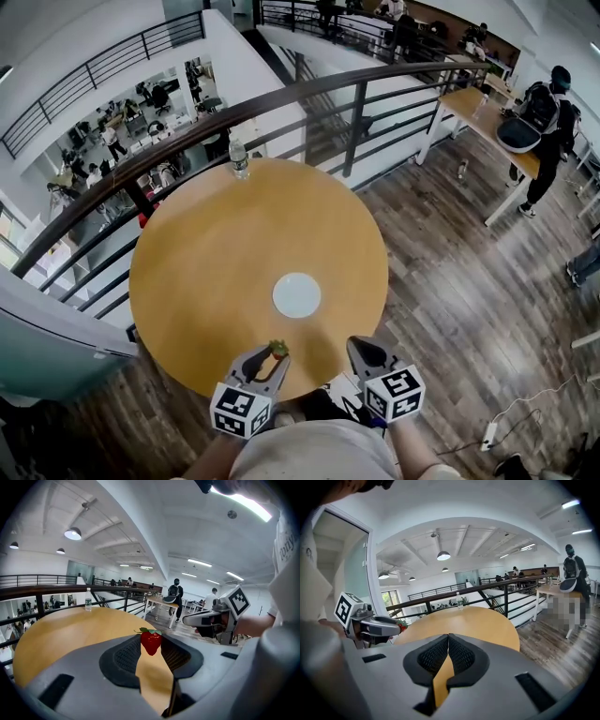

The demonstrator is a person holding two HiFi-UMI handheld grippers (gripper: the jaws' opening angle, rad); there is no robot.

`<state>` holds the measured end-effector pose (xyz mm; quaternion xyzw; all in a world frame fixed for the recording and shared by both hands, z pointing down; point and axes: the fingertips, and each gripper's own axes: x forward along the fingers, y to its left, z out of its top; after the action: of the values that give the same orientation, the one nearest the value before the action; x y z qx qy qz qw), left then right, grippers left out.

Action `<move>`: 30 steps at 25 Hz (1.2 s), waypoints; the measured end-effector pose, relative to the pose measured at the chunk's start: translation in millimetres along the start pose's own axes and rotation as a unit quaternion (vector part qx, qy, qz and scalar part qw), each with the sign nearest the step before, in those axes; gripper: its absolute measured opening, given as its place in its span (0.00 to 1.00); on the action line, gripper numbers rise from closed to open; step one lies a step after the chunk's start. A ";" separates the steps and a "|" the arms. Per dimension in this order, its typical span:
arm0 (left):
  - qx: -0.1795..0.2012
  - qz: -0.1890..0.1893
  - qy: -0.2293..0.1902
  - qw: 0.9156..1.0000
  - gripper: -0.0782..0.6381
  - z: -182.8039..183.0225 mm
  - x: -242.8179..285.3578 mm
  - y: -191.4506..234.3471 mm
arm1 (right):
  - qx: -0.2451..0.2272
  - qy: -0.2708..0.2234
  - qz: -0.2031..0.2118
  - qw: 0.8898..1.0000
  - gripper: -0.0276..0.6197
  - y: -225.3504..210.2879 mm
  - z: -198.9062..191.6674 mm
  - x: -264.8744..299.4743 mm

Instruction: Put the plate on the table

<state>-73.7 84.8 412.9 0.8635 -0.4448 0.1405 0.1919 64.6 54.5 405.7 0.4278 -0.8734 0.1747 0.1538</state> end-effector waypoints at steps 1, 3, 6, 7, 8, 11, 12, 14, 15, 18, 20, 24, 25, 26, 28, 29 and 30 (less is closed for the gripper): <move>-0.001 0.005 0.002 1.000 0.32 4.0 7.9 2.4 | 0.000 0.001 0.004 1.000 0.08 -8.2 4.2 4.1; -0.003 0.015 0.008 1.000 0.32 10.7 22.8 6.4 | 0.004 0.000 0.009 1.000 0.08 -25.6 11.5 11.6; -0.007 0.026 0.011 1.000 0.32 16.9 40.8 8.8 | 0.007 0.001 0.015 1.000 0.08 -49.1 16.9 21.3; -0.010 0.031 0.011 0.999 0.32 18.8 45.7 9.1 | 0.004 0.003 0.020 1.000 0.08 -55.0 17.8 24.6; -0.013 0.035 0.009 0.999 0.32 21.1 50.2 9.0 | 0.001 0.006 0.025 1.000 0.08 -60.0 18.9 27.8; -0.018 0.045 0.005 0.999 0.32 29.4 62.6 7.5 | -0.007 0.013 0.039 0.999 0.08 -72.6 22.8 37.7; -0.020 0.048 0.004 0.999 0.32 32.1 65.9 8.2 | -0.007 0.014 0.042 0.999 0.08 -75.4 24.3 41.6; -0.026 0.054 0.003 0.998 0.32 36.7 70.4 11.9 | -0.004 0.016 0.048 0.999 0.08 -77.4 27.4 48.9; -0.028 0.056 0.004 0.998 0.32 38.4 71.8 14.2 | -0.001 0.016 0.051 0.999 0.08 -77.0 28.7 51.8; -0.025 0.061 0.010 0.998 0.32 40.6 74.9 20.6 | 0.005 0.018 0.055 0.998 0.08 -75.7 28.9 57.5; -0.025 0.059 0.014 0.998 0.32 40.8 76.6 23.9 | 0.009 0.023 0.054 0.998 0.08 -76.0 25.3 58.5; -0.020 0.048 0.022 0.998 0.32 43.1 81.1 27.7 | 0.016 0.033 0.045 0.998 0.08 -78.8 20.7 59.3; -0.018 0.044 0.026 0.999 0.32 43.1 82.7 29.2 | 0.019 0.035 0.041 0.998 0.08 -79.6 20.1 60.1; -0.016 0.040 0.030 0.999 0.32 42.9 84.4 31.7 | 0.022 0.037 0.038 0.998 0.08 -80.0 19.7 61.5; -0.015 0.035 0.035 0.999 0.32 41.8 87.1 39.8 | 0.026 0.041 0.032 0.998 0.08 -79.9 19.2 66.1; -0.016 0.033 0.037 0.999 0.32 41.1 88.5 44.5 | 0.027 0.043 0.030 0.998 0.08 -79.7 19.1 68.9; -0.016 0.032 0.039 0.999 0.32 40.6 90.3 48.9 | 0.027 0.044 0.028 0.998 0.08 -79.9 19.4 71.9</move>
<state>-60.0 -24.2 424.3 0.8397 -0.4662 0.1728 0.2183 84.1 -49.6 432.4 0.3994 -0.8722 0.2210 0.1759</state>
